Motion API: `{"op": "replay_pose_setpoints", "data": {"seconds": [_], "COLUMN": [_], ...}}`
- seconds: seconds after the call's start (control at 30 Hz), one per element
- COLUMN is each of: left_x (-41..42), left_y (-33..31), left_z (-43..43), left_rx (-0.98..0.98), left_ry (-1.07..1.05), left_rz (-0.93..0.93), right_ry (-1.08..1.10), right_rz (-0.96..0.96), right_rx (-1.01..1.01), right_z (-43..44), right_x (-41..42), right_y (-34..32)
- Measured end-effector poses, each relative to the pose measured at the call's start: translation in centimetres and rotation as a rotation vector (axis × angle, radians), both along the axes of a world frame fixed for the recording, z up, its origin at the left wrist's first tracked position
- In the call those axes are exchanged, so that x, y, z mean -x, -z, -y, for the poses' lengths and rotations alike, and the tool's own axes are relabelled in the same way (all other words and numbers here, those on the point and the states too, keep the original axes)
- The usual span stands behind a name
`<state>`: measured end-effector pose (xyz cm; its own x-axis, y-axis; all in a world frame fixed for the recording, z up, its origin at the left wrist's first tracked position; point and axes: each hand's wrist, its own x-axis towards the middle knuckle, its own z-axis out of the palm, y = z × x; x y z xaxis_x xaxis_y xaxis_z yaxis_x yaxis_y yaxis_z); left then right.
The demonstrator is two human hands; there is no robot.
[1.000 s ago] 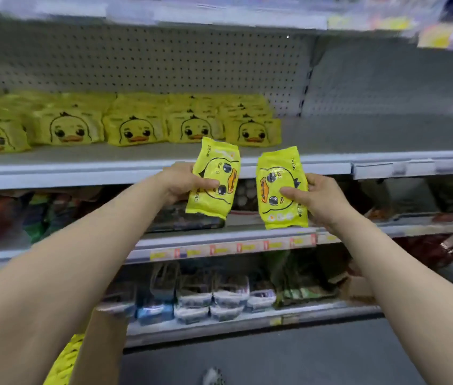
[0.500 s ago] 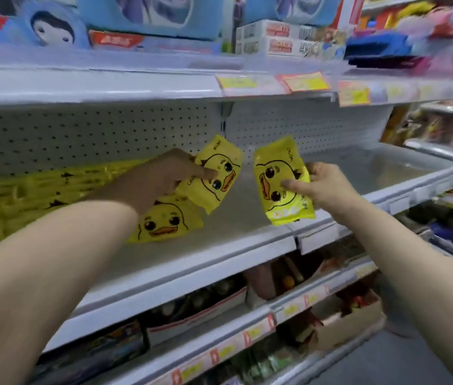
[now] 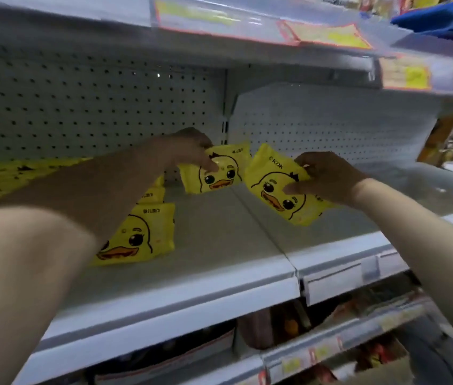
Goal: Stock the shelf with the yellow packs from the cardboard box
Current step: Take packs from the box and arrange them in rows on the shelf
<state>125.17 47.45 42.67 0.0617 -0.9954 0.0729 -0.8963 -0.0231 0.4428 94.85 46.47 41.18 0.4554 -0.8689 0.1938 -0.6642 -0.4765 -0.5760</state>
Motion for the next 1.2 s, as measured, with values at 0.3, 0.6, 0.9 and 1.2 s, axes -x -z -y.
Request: {"op": "replay_pose_setpoints", "data": {"seconds": [0.3, 0.6, 0.9, 1.2], "left_x": [-3.6, -4.4, -5.0, -4.4], "left_y": [2.7, 3.5, 4.2, 3.8], "left_z": [2.4, 4.6, 5.4, 5.8], "left_rx": [0.006, 0.098, 0.170, 0.208], "left_ry": [-0.080, -0.089, -0.080, -0.141], "left_rz": [0.266, 0.259, 0.441, 0.769], "right_ry": [-0.220, -0.263, -0.257, -0.310], "right_rz": [-0.137, -0.148, -0.109, -0.109], "right_rx": [0.046, 0.019, -0.006, -0.010], "right_z": [3.6, 4.5, 5.3, 6.7], "right_x": [-1.0, -2.3, -2.6, -3.8], "right_y": [0.5, 1.3, 1.8, 1.8]}}
